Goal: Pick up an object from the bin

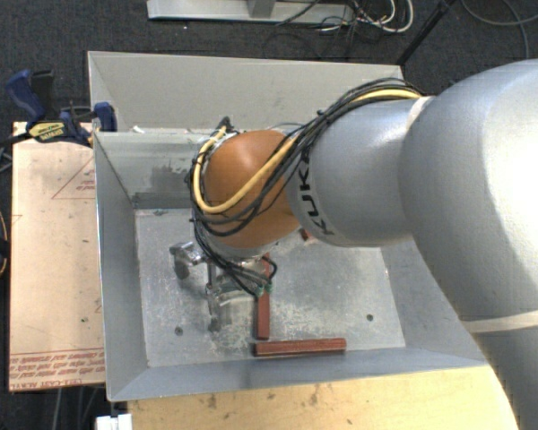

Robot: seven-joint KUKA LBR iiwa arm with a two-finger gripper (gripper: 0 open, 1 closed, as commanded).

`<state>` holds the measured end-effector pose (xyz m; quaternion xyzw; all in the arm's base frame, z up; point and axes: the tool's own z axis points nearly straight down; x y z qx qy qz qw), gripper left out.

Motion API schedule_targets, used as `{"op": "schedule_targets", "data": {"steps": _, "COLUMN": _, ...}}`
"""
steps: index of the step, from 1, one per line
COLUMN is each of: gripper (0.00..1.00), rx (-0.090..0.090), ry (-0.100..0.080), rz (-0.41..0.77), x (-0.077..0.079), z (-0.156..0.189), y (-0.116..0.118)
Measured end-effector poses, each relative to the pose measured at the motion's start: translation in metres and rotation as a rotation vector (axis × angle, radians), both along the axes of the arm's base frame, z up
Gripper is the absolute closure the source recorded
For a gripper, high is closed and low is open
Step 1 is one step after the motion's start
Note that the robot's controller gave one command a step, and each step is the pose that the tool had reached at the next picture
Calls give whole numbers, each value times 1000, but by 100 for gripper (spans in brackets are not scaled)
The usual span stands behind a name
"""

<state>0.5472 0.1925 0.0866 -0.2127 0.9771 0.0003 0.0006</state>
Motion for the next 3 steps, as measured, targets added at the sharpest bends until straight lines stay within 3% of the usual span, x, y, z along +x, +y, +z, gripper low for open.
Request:
{"op": "schedule_targets", "data": {"steps": 1, "gripper": 0, "rx": -1, "ry": 0, "rz": 63, "x": -13, "z": -1, "y": 3}}
{"op": "schedule_targets", "data": {"steps": 2, "gripper": 0, "rx": 1, "ry": 1, "rz": 316, "x": -30, "z": -9, "y": -10}}
{"op": "schedule_targets", "data": {"steps": 3, "gripper": 0, "rx": 1, "ry": 4, "rz": 455, "x": -39, "z": 8, "y": -48}}
